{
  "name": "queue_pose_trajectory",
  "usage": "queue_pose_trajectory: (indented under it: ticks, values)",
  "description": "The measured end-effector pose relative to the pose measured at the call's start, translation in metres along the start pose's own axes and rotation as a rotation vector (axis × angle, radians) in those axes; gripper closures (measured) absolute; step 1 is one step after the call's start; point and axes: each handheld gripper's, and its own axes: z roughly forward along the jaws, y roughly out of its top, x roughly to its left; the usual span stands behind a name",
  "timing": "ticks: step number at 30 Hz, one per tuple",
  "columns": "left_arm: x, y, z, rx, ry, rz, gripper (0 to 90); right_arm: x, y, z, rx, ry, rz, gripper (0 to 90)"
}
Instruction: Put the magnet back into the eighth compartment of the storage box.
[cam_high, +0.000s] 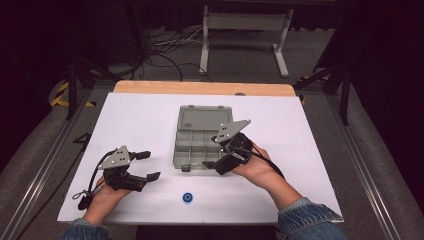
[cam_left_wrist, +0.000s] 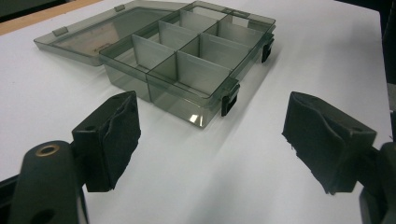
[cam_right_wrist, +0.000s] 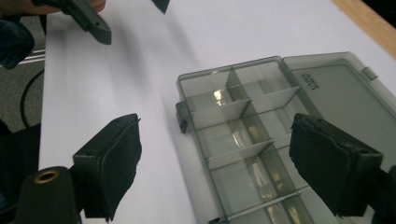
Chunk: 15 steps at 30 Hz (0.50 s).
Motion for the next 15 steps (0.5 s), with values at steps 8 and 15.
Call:
queue_pose_trajectory:
  ticks: [8,15]
  values:
    - [0.000,0.000,0.000,0.007,0.005,-0.001,19.2,0.012,0.000,0.008,0.114,0.035,-0.041,17.2]
    - [-0.001,0.000,0.001,0.007,0.000,-0.003,19.1,0.016,-0.002,0.012,0.165,0.086,-0.026,16.7]
